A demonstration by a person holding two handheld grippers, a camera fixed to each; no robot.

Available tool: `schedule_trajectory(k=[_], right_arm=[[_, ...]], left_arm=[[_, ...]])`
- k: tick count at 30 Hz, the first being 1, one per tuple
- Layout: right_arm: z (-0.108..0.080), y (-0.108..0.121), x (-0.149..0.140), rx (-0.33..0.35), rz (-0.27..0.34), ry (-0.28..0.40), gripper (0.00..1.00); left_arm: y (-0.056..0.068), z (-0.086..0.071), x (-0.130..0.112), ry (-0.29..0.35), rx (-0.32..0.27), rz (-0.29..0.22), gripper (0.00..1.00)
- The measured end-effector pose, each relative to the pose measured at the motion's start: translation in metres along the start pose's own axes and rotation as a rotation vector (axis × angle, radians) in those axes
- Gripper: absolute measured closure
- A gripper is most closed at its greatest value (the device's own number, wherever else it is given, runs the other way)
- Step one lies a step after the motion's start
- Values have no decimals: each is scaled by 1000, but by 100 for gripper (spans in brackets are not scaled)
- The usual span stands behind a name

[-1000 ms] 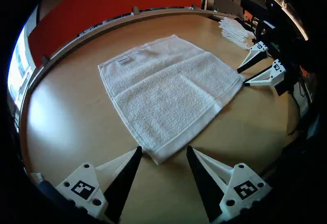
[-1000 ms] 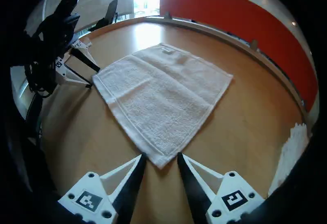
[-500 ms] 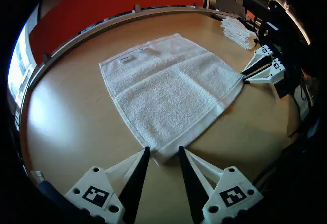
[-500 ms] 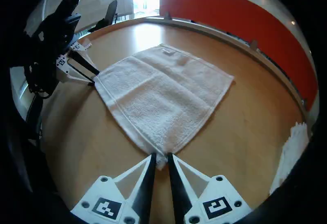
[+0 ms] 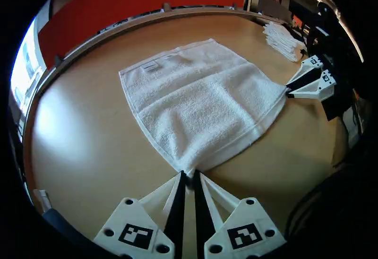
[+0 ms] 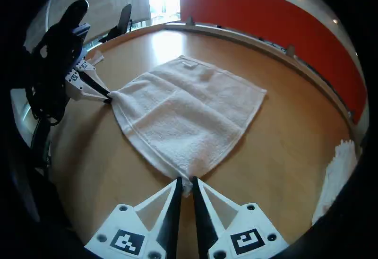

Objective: Fold towel

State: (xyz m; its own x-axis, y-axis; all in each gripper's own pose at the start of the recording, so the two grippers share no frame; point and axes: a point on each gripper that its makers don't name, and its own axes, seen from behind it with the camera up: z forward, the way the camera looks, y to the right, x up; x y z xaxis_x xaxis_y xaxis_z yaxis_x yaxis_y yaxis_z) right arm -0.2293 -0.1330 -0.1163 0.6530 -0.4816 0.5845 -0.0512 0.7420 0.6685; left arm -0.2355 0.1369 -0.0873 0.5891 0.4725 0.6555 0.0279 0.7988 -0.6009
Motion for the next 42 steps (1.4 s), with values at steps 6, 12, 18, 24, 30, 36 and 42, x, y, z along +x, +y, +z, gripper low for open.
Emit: schedule_trajectory(k=[6,12,18,24,30,36,42], right_arm=[[-7,4,9,-12,-11,20,84],[-23,9,29,-29,-15,61,84],[-44,12,48,-39,-17,100,84],[-64,11,65,-45,-21,130,84],[-86,5,78,-38,-14,156,84],[-104,2,86,-37,-16,171,84],[-117,-2,89,-37,-32,170,84]], left_arm=[[-1,-7,10,16,-2,-29,88],[-1,-25,23,29,3,-42,88],[4,-46,34,27,-4,-57,88],[9,-68,45,33,-8,-55,88],[11,-90,57,51,-2,-43,88],[16,-109,64,57,-9,-41,88],[23,-124,66,52,-25,-46,88]])
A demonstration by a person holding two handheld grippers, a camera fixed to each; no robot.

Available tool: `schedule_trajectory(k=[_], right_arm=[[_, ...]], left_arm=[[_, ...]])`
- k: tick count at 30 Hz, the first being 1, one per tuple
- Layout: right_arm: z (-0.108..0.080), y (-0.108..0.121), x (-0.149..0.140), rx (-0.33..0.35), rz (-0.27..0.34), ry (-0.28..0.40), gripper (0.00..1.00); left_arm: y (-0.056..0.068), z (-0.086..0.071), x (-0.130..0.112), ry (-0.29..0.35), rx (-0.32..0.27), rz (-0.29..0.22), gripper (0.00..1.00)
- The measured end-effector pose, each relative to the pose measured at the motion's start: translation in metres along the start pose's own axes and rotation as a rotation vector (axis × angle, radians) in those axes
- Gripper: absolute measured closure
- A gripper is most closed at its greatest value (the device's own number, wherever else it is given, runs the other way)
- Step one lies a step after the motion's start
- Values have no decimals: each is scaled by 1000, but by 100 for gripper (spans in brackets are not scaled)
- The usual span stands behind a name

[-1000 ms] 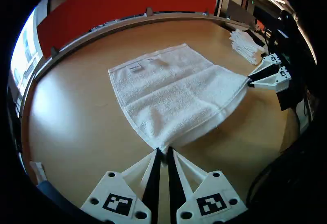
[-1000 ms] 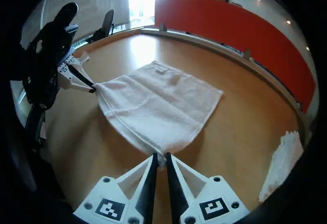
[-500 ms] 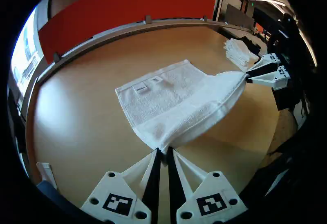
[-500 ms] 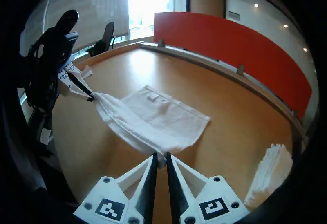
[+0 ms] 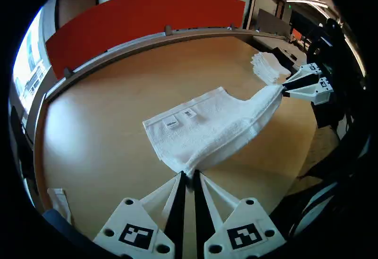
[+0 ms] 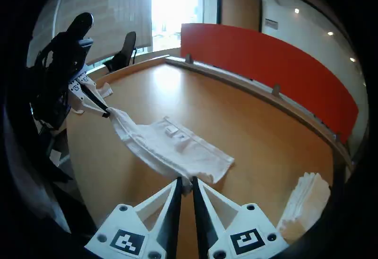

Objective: Fold towel

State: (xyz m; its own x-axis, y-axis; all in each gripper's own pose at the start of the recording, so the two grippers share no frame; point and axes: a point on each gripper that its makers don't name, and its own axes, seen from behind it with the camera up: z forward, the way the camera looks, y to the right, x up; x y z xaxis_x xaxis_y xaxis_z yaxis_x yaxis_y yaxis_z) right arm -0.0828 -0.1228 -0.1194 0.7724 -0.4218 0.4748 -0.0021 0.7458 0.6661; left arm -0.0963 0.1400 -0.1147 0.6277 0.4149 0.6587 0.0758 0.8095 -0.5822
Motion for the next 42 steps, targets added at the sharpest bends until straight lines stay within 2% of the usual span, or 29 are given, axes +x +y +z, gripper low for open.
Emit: schedule_trajectory(k=[8,20,31,42], right_arm=[[-9,-4,2,9,3,0,84],[-5,-5,1,15,-9,-11,84],[10,6,-3,22,-10,-36,84],[38,28,-12,16,11,-66,84]], left_arm=[[4,-10,1,4,-2,0,88],[10,-4,-5,-11,-5,-9,88],[0,12,8,-12,4,-23,88],[-21,40,16,-26,20,-13,88]])
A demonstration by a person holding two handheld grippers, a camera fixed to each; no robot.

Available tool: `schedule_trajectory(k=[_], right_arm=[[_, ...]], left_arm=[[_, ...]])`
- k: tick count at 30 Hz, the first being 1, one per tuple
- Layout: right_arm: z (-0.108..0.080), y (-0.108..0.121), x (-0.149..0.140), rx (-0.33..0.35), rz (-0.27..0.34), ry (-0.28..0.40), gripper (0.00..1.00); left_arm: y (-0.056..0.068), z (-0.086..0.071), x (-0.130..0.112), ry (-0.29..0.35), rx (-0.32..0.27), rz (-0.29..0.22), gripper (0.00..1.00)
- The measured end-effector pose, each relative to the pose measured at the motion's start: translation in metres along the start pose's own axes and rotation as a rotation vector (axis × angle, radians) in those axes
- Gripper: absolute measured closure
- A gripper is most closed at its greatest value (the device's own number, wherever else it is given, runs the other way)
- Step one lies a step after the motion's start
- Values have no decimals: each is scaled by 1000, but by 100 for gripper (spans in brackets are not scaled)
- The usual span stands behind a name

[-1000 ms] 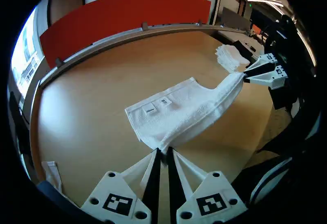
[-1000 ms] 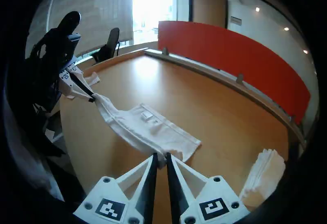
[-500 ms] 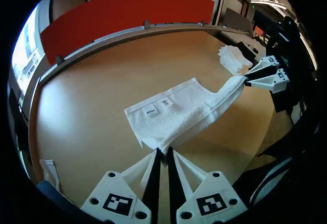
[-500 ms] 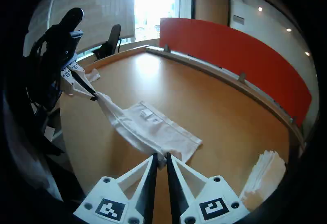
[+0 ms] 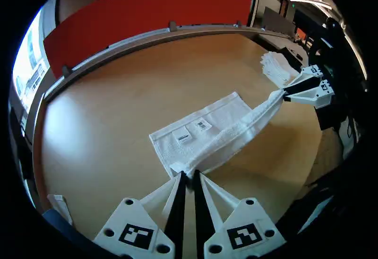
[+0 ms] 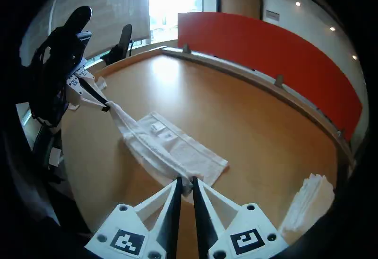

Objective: Fold towel

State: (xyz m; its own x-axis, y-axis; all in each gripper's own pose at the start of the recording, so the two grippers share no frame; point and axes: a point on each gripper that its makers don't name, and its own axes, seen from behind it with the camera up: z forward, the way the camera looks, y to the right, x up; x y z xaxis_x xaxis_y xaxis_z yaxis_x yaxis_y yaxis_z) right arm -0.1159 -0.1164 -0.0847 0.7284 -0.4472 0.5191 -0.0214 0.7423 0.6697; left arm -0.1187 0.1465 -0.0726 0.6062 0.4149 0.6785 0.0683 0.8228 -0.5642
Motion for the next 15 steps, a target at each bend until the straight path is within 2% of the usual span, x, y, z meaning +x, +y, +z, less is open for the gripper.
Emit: schedule_trajectory(k=[15], right_arm=[[38,21,-8,4,5,-49,84]], left_arm=[[-20,44,-1,-44,5,-17,88]])
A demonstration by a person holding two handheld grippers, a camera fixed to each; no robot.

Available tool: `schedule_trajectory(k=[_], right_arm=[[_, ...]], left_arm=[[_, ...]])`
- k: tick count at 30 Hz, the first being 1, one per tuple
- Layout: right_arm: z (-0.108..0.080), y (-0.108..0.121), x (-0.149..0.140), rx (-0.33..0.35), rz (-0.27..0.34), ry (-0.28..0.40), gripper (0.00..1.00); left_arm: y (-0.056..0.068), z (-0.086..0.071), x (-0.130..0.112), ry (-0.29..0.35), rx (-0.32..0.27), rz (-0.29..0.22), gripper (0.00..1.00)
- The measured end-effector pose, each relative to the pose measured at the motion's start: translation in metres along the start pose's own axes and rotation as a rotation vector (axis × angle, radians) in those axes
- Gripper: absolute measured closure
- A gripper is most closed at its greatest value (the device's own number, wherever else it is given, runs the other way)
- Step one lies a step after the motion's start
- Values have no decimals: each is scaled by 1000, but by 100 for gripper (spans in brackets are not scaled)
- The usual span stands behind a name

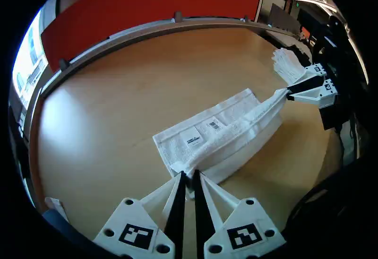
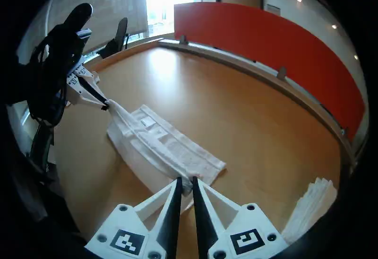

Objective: Fold towel

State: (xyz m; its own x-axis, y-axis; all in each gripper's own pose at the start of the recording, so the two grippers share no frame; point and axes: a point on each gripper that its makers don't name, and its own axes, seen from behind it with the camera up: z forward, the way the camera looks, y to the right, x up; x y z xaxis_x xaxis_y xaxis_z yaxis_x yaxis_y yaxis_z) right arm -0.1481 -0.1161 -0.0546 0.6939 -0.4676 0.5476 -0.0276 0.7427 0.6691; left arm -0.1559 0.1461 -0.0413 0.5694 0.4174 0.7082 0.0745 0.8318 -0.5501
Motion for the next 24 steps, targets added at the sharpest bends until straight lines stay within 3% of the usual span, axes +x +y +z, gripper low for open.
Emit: schedule_trajectory(k=[11,21,24], right_arm=[[21,9,-12,7,27,-40,84],[31,13,-14,2,41,-49,84],[35,16,-14,-5,44,-53,84]], left_arm=[[-7,30,-4,-37,-6,32,88],[-10,41,-6,-39,-3,32,87],[-14,46,-5,-34,8,31,81]])
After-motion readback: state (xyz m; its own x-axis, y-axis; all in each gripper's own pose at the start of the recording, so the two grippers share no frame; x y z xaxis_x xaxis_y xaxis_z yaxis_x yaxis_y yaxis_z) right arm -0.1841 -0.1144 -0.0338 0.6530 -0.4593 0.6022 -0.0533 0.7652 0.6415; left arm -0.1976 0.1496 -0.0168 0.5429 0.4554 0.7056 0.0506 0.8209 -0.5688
